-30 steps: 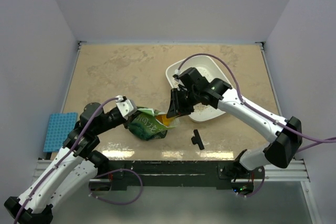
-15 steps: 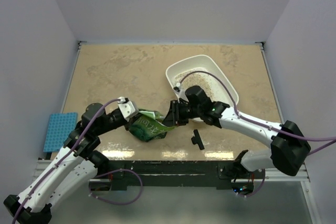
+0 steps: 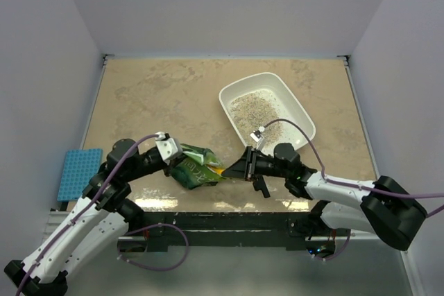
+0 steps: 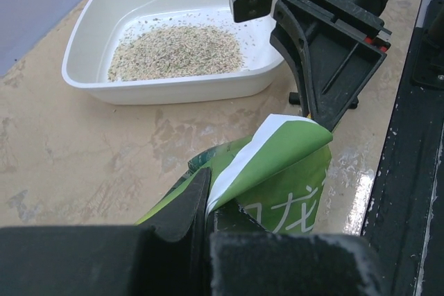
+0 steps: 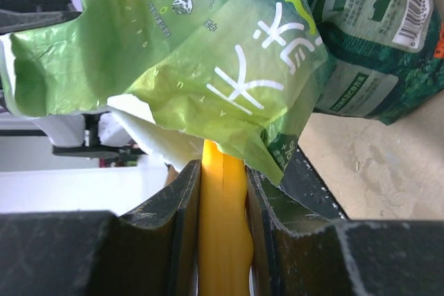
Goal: Fill the litter box with clean litter
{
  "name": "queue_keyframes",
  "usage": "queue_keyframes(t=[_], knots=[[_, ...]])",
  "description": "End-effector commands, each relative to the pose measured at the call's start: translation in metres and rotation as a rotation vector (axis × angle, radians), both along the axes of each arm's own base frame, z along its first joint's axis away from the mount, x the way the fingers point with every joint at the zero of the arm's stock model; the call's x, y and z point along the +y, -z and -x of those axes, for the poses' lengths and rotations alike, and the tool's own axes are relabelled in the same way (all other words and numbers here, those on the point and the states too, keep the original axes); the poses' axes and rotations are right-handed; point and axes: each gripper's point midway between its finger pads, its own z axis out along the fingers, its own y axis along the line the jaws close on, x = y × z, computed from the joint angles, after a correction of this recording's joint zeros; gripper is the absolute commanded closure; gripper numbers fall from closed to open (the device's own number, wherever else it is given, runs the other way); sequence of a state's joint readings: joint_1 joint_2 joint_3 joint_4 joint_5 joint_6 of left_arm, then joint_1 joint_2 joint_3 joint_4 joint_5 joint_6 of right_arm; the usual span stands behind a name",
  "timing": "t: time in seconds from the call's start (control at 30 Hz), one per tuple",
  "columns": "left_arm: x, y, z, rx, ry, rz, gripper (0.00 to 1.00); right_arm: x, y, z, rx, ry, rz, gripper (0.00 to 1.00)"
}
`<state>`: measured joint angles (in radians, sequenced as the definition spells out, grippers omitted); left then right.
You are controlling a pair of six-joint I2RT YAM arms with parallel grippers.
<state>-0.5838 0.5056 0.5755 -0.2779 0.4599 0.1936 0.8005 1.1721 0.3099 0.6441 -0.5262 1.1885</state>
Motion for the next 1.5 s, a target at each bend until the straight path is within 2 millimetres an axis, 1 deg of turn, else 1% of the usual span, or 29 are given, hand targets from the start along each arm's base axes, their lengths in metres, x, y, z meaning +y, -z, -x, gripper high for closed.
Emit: queue_keyframes(t=[0.0,0.07,0.13,0.17,0.2,0.23,0.27,0.33,0.37,0.4,0.43,0.47,0.53,0.57,0.6,0.63,0.67,0.7,0.87,0.93,0.97,1.03,1.07,1.27,1.3,1.37,1.4,1.47], knots=[[0.004,-0.027,-0.010,-0.065,-0.058,0.057,1.00,-0.009,0.001,0.021,0.079,-0.043,-0.030,1.00],[0.005,-0.031,-0.008,-0.070,-0.063,0.075,1.00,-0.012,-0.008,0.023,0.077,-0.029,-0.060,1.00],[0.007,-0.031,-0.009,-0.075,-0.075,0.074,1.00,-0.017,-0.007,0.024,0.089,-0.006,-0.069,1.00],[0.007,-0.028,-0.009,-0.068,-0.077,0.069,1.00,-0.019,-0.014,0.026,0.090,0.003,-0.095,1.00],[0.007,-0.025,-0.009,-0.061,-0.076,0.061,1.00,-0.021,-0.016,0.025,0.089,0.019,-0.108,1.00],[0.007,-0.018,-0.011,-0.046,-0.079,0.046,1.00,-0.025,-0.014,0.027,0.099,0.027,-0.113,1.00],[0.007,-0.015,-0.012,-0.038,-0.081,0.042,1.00,-0.027,-0.025,0.029,0.093,0.035,-0.149,1.00],[0.007,-0.004,-0.015,-0.019,-0.093,0.028,1.00,-0.032,-0.028,0.027,0.093,0.067,-0.154,1.00],[0.007,-0.002,-0.016,-0.020,-0.096,0.026,1.00,-0.036,-0.039,0.029,0.067,0.075,-0.179,1.00],[0.007,-0.002,-0.017,-0.018,-0.099,0.035,1.00,-0.039,-0.034,0.029,0.086,0.091,-0.156,1.00],[0.006,0.005,-0.017,-0.006,-0.099,0.034,1.00,-0.041,-0.035,0.027,0.083,0.111,-0.155,1.00],[0.004,0.003,-0.017,-0.014,-0.097,0.048,1.00,-0.044,-0.038,0.028,0.085,0.122,-0.162,1.00],[0.003,0.007,-0.017,0.000,-0.095,0.061,1.00,-0.051,-0.043,0.030,0.087,0.147,-0.172,1.00],[0.002,0.007,-0.018,-0.006,-0.095,0.067,1.00,-0.054,-0.038,0.031,0.107,0.158,-0.151,1.00],[0.001,0.008,-0.017,-0.004,-0.091,0.068,1.00,-0.057,-0.044,0.033,0.093,0.162,-0.170,1.00],[0.002,0.009,-0.017,-0.006,-0.094,0.068,1.00,-0.059,-0.045,0.032,0.095,0.178,-0.171,1.00],[0.001,0.008,-0.018,-0.011,-0.094,0.070,1.00,-0.061,-0.039,0.033,0.116,0.187,-0.148,1.00],[0.001,0.010,-0.018,-0.010,-0.092,0.066,1.00,-0.064,-0.042,0.034,0.105,0.193,-0.160,1.00],[0.000,0.010,-0.017,-0.013,-0.085,0.065,1.00,-0.072,-0.032,0.035,0.132,0.229,-0.145,1.00],[0.000,0.010,-0.017,-0.018,-0.086,0.065,1.00,-0.075,-0.034,0.036,0.130,0.238,-0.155,1.00],[0.000,0.010,-0.017,-0.020,-0.086,0.064,1.00,-0.076,-0.031,0.037,0.139,0.241,-0.145,1.00],[0.001,0.009,-0.017,-0.024,-0.090,0.065,1.00,-0.078,-0.038,0.037,0.126,0.248,-0.163,1.00],[0.002,0.010,-0.017,-0.021,-0.092,0.065,1.00,-0.079,-0.034,0.037,0.140,0.253,-0.144,1.00],[0.002,0.012,-0.018,-0.020,-0.098,0.062,1.00,-0.081,-0.046,0.039,0.123,0.249,-0.146,1.00],[0.002,0.012,-0.018,-0.019,-0.100,0.063,1.00,-0.081,-0.052,0.040,0.114,0.246,-0.148,1.00],[0.003,0.012,-0.018,-0.019,-0.103,0.062,1.00,-0.083,-0.054,0.041,0.106,0.246,-0.141,1.00],[0.003,0.012,-0.018,-0.019,-0.103,0.062,1.00,-0.084,-0.060,0.042,0.097,0.245,-0.150,1.00],[0.003,0.013,-0.018,-0.019,-0.103,0.062,1.00,-0.085,-0.065,0.043,0.093,0.246,-0.154,1.00]])
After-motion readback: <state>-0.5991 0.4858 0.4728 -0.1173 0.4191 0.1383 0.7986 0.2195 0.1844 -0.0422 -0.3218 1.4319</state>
